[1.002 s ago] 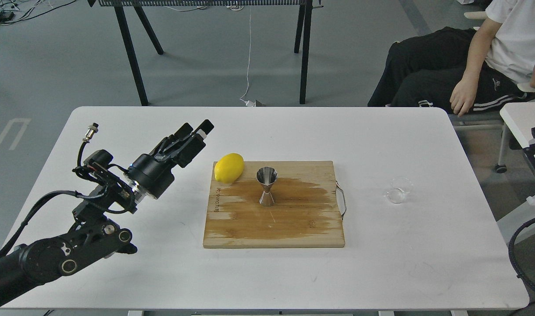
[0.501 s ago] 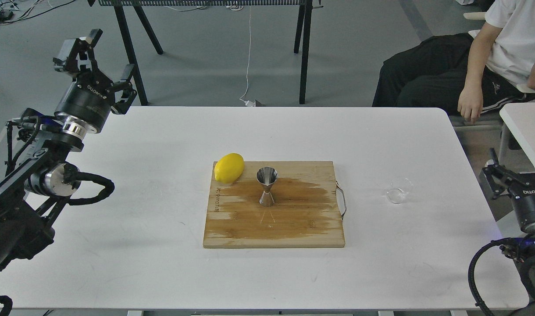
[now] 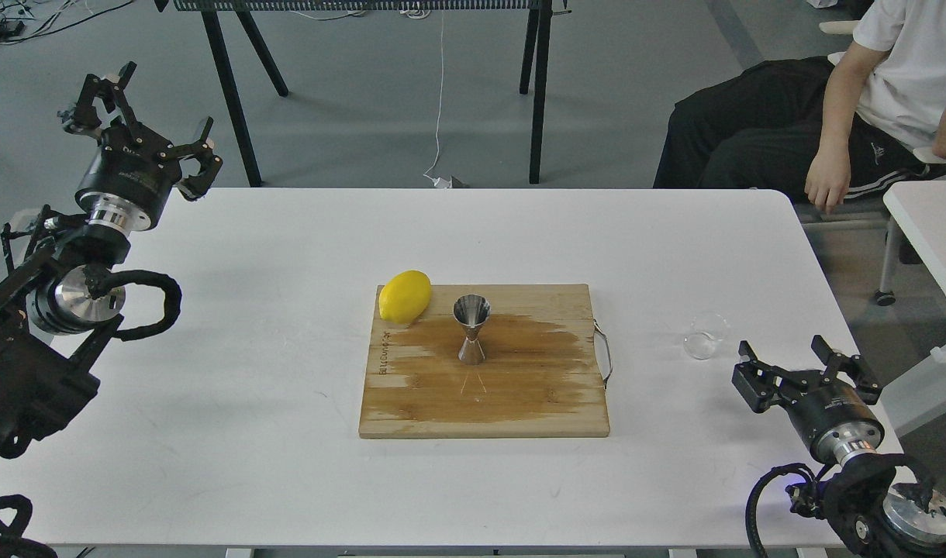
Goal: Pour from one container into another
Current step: 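Move the right gripper to the clear glass cup and grasp it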
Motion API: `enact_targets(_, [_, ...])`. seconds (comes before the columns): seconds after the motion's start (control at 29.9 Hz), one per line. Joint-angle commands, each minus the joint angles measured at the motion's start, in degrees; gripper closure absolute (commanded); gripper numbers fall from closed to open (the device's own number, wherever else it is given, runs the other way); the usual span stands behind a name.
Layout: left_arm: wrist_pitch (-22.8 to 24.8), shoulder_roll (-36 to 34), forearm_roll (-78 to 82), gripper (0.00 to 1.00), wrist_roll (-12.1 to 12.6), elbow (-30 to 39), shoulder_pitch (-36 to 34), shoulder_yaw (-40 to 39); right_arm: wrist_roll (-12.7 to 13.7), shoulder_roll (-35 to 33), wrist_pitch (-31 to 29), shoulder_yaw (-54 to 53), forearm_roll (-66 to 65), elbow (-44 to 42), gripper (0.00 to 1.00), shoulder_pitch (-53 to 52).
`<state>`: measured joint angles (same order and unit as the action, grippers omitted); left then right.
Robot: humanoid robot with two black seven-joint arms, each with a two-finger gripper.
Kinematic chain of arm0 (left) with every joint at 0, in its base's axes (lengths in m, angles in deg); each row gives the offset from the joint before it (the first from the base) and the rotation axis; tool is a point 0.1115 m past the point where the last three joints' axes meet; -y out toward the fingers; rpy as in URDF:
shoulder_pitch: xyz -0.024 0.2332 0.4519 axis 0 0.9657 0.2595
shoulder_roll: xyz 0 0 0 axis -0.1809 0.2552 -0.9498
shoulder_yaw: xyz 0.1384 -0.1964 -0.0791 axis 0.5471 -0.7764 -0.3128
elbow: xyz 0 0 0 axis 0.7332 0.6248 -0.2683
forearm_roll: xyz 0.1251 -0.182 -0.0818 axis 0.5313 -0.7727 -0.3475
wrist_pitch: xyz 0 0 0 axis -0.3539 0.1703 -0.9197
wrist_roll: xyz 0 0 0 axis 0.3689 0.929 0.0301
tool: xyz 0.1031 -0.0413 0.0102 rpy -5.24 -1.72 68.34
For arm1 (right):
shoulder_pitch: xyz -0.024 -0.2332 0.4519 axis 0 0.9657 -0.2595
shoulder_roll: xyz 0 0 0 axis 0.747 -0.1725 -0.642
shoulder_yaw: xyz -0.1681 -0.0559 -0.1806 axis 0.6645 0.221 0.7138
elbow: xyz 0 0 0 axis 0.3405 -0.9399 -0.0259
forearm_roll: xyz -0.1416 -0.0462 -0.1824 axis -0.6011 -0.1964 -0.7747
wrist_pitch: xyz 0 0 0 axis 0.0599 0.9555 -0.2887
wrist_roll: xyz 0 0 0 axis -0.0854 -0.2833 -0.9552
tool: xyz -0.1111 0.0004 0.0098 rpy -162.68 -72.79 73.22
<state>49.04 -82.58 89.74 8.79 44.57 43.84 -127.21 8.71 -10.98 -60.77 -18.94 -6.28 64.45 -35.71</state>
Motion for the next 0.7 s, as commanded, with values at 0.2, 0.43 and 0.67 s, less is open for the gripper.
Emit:
enact_targets(0.2, [-0.2, 0.1, 0.3, 0.0, 0.0, -0.2, 0.3, 0.2, -0.3, 0.4, 2.8, 5.4, -0.4, -6.9, 0.0, -5.5])
enact_targets(0.43, [-0.2, 0.0, 0.3, 0.0, 0.0, -0.2, 0.3, 0.2, -1.7, 0.4, 3.0, 10.2, -0.5, -10.3, 0.0, -9.3])
enact_targets(0.67, [-0.2, 0.0, 0.4, 0.0, 0.0, -0.2, 0.1, 0.2, -1.8, 0.5, 2.9, 11.4, -1.7, -13.7, 0.03, -12.0])
